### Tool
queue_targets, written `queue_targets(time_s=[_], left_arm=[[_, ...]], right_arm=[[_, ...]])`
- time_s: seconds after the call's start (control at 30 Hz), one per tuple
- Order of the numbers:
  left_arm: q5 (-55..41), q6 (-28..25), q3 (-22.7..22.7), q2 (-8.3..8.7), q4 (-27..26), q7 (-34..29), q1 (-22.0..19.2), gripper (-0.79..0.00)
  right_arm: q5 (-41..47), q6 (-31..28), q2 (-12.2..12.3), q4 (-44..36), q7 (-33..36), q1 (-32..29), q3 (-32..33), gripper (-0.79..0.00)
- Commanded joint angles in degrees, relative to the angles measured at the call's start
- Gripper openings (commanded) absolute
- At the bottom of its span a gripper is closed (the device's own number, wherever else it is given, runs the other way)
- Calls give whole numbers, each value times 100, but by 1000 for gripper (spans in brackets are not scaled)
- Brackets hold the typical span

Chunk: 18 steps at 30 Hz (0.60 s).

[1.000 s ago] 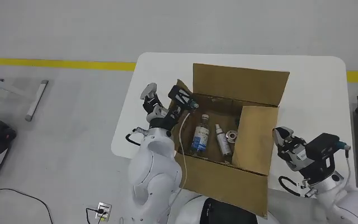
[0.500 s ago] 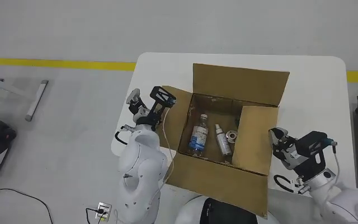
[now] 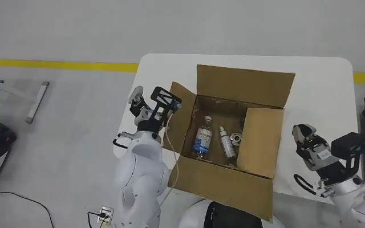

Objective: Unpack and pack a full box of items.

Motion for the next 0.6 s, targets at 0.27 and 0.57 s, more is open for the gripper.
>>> queue_targets(time_s=[0.27, 0.57], left_arm=[[-2589, -40, 1179, -184, -419, -568, 169, 0], [-4942, 885, 1893, -346, 507, -1208, 271, 0]], right_arm=[[255, 178, -41, 302, -354, -484, 726, -745], [349, 83, -85, 465, -563, -775, 786, -733]])
